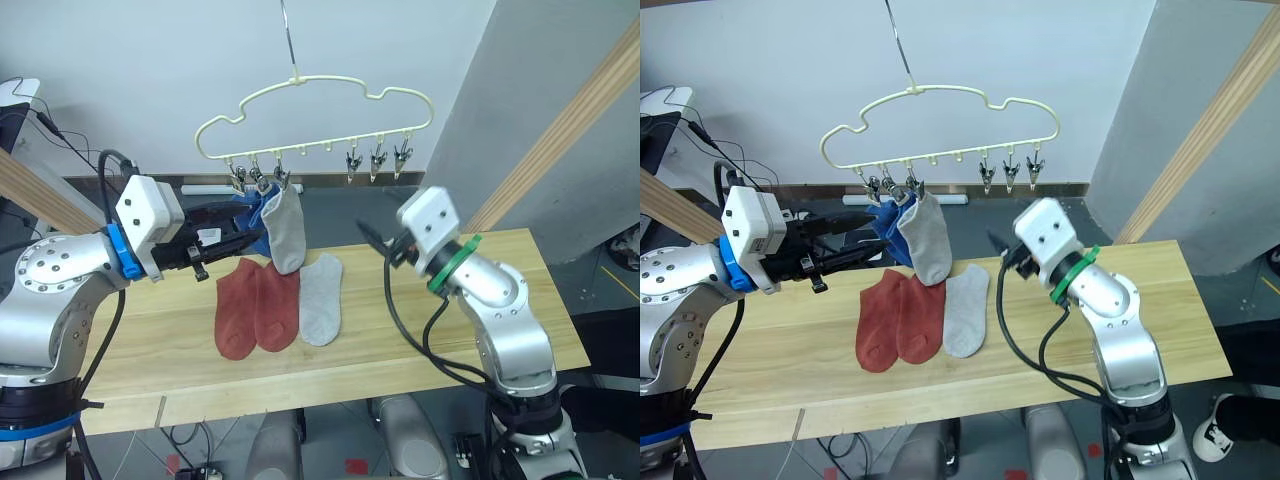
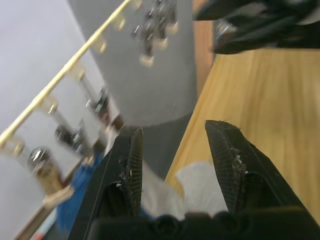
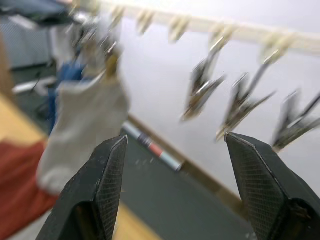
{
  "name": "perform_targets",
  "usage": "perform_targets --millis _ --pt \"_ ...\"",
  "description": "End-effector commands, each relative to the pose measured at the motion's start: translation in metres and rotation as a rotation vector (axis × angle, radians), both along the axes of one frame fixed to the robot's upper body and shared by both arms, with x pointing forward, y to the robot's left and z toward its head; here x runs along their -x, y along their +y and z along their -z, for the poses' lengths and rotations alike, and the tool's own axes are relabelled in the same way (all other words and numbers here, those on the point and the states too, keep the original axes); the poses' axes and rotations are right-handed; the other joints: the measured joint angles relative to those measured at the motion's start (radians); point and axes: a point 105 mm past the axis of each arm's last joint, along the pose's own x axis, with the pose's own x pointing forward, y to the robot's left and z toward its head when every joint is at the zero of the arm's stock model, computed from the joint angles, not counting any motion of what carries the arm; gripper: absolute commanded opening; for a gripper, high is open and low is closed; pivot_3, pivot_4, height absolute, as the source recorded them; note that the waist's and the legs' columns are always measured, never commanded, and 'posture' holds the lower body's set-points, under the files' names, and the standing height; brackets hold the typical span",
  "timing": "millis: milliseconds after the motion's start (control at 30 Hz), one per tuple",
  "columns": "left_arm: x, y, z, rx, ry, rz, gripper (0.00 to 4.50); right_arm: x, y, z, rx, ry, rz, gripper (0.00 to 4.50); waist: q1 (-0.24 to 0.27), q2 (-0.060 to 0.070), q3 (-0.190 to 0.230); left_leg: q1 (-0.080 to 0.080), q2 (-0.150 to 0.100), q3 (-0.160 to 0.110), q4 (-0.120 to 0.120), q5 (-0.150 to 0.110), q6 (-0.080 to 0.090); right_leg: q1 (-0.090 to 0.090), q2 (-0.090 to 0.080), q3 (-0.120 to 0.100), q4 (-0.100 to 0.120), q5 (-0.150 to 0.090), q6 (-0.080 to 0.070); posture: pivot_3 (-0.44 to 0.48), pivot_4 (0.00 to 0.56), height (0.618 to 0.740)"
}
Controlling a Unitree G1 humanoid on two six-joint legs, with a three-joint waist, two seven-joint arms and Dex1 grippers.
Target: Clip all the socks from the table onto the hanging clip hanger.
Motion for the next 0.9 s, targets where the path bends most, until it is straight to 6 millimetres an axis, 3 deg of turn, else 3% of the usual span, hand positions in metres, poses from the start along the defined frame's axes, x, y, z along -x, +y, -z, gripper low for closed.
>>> perform_targets --millis 33,133,267,900 --pt "0.011 -0.017 -0.003 0.016 -0.024 0.074 2.2 0.002 0.001 -0.009 -0.034 -0.015 -0.006 3.24 0.0 0.0 0.0 0.0 0.0 0.0 0.0 0.0 0.0 0.0 0.0 0.0 0.0 0.0 0.0 -0.193 0.302 0.733" --pt "0.009 -0.02 -0.002 0.031 -0.028 0.072 2.2 0.001 0.006 -0.011 -0.058 0.0 -0.03 3.08 0.0 0.0 0.0 -0.001 0.0 0.0 0.0 0.0 0.0 0.0 0.0 0.0 0.0 0.0 0.0 -0.193 0.299 0.733" --pt "0.006 -0.025 -0.002 0.041 -0.039 0.076 2.2 0.0 0.013 -0.013 -0.073 0.013 -0.05 1.99 -0.001 0.0 0.0 -0.001 0.0 0.0 0.0 0.0 0.0 0.0 0.0 0.0 0.0 0.0 -0.001 -0.194 0.299 0.733" --pt "0.0 -0.031 -0.001 0.052 -0.062 0.078 2.2 -0.03 0.032 -0.017 -0.156 0.088 0.037 1.99 -0.001 0.0 0.0 -0.001 0.0 0.0 0.0 0.0 0.0 -0.001 0.0 0.0 0.0 0.001 -0.001 -0.199 0.297 0.733"
